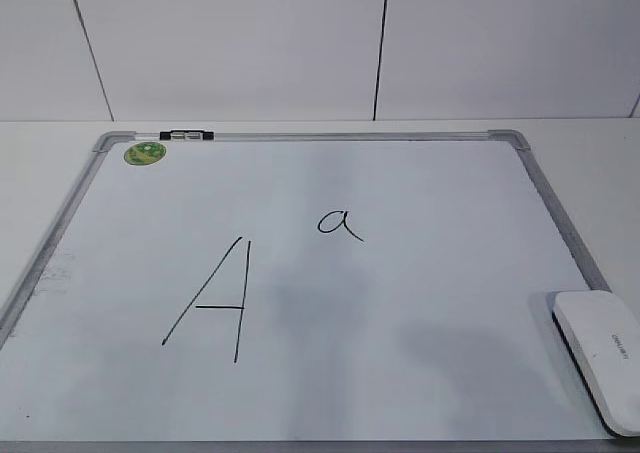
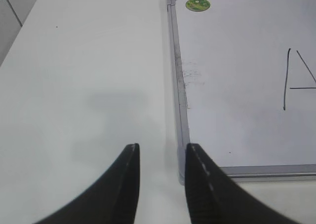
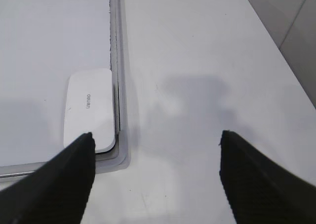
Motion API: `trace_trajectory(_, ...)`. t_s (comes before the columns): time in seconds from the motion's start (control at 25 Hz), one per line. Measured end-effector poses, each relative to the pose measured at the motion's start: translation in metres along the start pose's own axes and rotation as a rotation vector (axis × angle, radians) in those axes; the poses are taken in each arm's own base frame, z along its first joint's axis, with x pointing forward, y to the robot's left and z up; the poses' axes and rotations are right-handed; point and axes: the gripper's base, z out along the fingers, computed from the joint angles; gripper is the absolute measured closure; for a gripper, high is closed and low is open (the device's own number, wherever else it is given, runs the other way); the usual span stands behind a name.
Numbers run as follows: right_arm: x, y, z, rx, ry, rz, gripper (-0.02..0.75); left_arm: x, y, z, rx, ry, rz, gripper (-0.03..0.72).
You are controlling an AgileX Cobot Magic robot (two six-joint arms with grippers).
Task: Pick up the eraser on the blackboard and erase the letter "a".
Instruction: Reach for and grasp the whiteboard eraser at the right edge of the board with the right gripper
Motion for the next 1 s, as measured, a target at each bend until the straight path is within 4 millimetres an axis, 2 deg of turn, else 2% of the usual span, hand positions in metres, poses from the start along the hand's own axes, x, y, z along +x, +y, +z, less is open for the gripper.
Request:
trace_trajectory(0.44,0.000,0.001,0.000,-0.009,-0.002,0.004,0.144,0.000,0.000,0.000,0.000,0.000,0.000,0.454)
trace_trajectory(0.72,-0.011,0.010,-0.005,-0.118,-0.093,-0.051,0.144,0.000,0.000,0.000,0.000,0.000,0.000,0.454)
trace_trajectory(1.0,-0.037,0.024,0.018,-0.230,-0.013,-0.111,0.144,0.000,0.000,0.000,0.000,0.000,0.000,0.454)
